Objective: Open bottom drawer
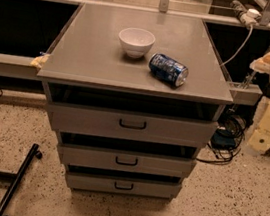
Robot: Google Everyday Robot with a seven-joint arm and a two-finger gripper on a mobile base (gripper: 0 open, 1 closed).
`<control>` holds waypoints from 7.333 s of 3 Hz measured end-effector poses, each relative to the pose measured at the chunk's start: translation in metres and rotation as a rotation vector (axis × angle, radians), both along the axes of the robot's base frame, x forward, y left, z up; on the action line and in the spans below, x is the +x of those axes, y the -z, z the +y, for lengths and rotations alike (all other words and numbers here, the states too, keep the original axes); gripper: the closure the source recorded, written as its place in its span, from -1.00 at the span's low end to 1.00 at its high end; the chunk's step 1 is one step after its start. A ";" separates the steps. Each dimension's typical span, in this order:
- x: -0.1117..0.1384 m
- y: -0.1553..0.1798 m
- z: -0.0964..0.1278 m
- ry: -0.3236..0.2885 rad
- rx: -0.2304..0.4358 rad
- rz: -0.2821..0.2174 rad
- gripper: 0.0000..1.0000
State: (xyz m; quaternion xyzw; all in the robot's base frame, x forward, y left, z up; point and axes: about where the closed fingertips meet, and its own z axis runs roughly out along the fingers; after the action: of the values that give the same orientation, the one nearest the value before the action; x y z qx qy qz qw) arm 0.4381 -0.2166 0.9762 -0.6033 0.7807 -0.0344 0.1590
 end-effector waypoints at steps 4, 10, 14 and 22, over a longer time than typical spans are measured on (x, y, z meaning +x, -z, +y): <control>-0.061 0.041 0.069 -0.042 0.203 -0.081 0.29; -0.124 0.361 0.180 -0.113 0.479 0.120 1.00; -0.003 0.612 0.156 -0.056 0.525 0.069 1.00; 0.051 0.777 0.085 -0.148 0.568 -0.011 -0.76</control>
Offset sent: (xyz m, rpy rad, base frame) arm -0.0047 0.0003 -0.0107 0.0141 0.0046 -0.0058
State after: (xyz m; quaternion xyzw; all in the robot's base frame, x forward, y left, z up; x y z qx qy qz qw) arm 0.4889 -0.1318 0.1992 -0.5899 0.7121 0.1936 0.3279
